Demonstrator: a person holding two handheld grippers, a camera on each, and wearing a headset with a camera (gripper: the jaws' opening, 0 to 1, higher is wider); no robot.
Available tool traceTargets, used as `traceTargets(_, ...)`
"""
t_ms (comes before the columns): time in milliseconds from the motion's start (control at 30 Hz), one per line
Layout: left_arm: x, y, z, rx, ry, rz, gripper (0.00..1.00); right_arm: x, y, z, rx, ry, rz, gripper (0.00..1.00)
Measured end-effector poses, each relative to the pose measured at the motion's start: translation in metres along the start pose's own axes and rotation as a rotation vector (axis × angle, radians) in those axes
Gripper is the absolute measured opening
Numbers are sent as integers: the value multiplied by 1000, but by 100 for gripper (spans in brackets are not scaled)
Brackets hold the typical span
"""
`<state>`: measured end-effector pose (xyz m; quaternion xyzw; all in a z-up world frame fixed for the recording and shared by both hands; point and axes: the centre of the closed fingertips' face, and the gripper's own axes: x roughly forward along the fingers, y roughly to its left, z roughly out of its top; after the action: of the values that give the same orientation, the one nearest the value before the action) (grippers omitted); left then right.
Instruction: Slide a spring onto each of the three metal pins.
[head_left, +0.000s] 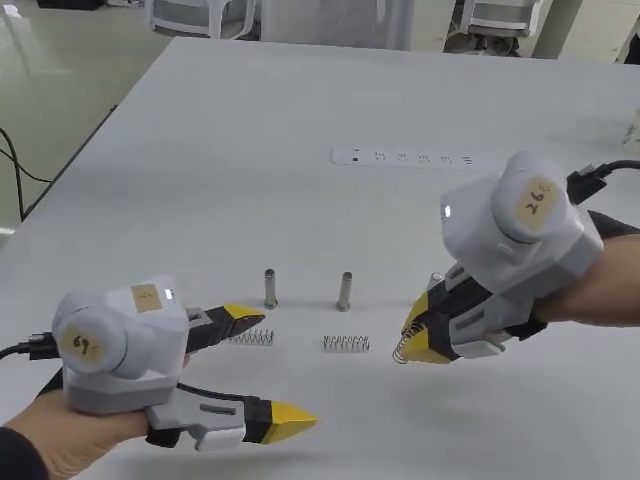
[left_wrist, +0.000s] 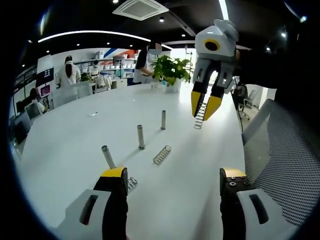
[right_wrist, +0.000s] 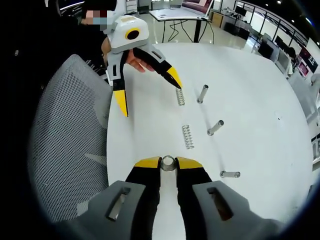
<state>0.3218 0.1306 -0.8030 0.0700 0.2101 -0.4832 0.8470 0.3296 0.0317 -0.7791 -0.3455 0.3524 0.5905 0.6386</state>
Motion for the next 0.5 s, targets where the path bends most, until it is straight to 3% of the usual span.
traceTargets(267, -6, 7, -2, -12, -8, 30, 74, -11, -17, -8, 19, 12, -37, 13)
traceTargets(500, -8, 5, -1, -12, -10, 33, 75, -22, -34, -14, 38, 21, -71, 13)
